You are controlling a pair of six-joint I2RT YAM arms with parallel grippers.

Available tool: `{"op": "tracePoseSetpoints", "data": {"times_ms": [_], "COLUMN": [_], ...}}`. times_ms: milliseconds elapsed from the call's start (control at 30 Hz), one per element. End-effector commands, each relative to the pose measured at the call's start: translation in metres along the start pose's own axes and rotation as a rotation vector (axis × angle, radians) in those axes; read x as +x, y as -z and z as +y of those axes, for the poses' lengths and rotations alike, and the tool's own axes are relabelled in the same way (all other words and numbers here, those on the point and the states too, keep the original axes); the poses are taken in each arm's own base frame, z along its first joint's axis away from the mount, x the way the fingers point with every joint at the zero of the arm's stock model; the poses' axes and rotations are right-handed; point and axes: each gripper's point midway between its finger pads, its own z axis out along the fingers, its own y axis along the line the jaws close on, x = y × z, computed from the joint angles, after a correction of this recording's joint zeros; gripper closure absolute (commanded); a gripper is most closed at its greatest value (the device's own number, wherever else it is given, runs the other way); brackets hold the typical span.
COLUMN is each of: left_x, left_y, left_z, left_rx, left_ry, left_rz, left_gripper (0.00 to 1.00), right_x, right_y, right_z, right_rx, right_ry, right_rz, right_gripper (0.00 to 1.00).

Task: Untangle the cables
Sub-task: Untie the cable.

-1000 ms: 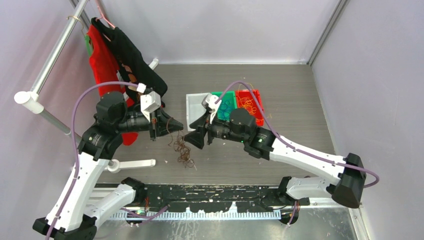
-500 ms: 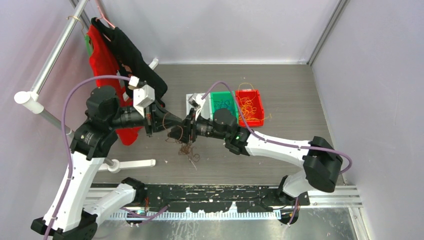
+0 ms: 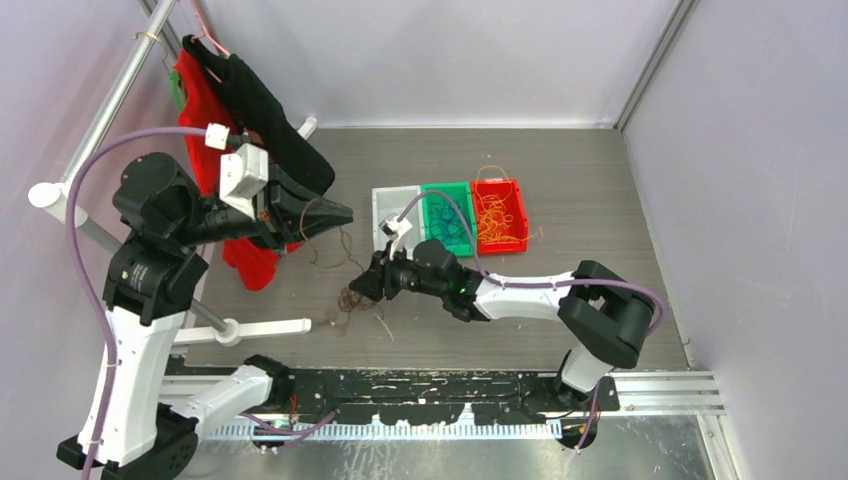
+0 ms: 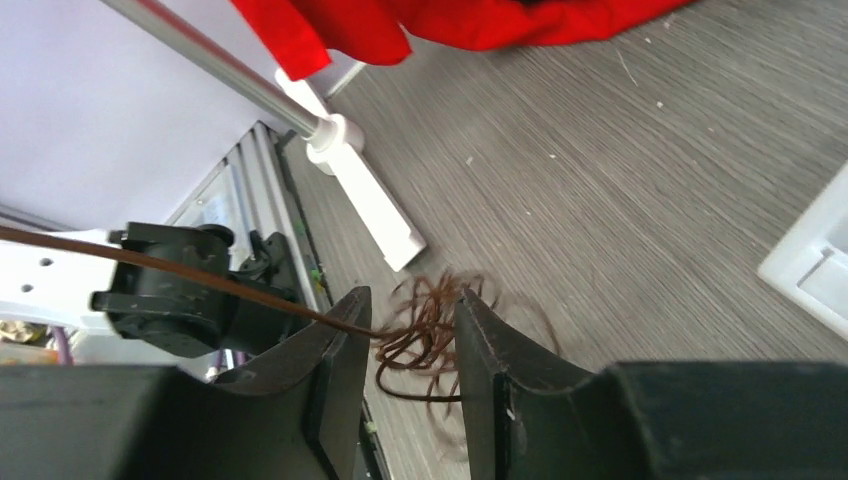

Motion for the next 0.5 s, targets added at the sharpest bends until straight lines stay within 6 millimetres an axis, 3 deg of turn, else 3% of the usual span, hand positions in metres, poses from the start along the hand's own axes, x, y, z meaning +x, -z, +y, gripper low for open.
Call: {"op": "tracePoseSetpoints", "data": {"times_ms": [0, 467], "left_x": [-0.051, -0.179], "left_y": [0.001, 0.010], "left_z": [0.000, 0.008], "left_rx": [-0.010, -0.103], "left_ry": [-0.137, -0.488], "left_rz": [-0.103, -0.360], "left_gripper": [1.00, 1.00], "right_x": [-0.002, 0.045], "right_y": [-0.006, -0.017], "right_z": [-0.013, -0.042], "right_rx": [0.053, 0.134], "right_ry": [-0.022, -0.122], "right_rz": [-0.046, 0.029], "right_gripper": [0.57, 0.51]}}
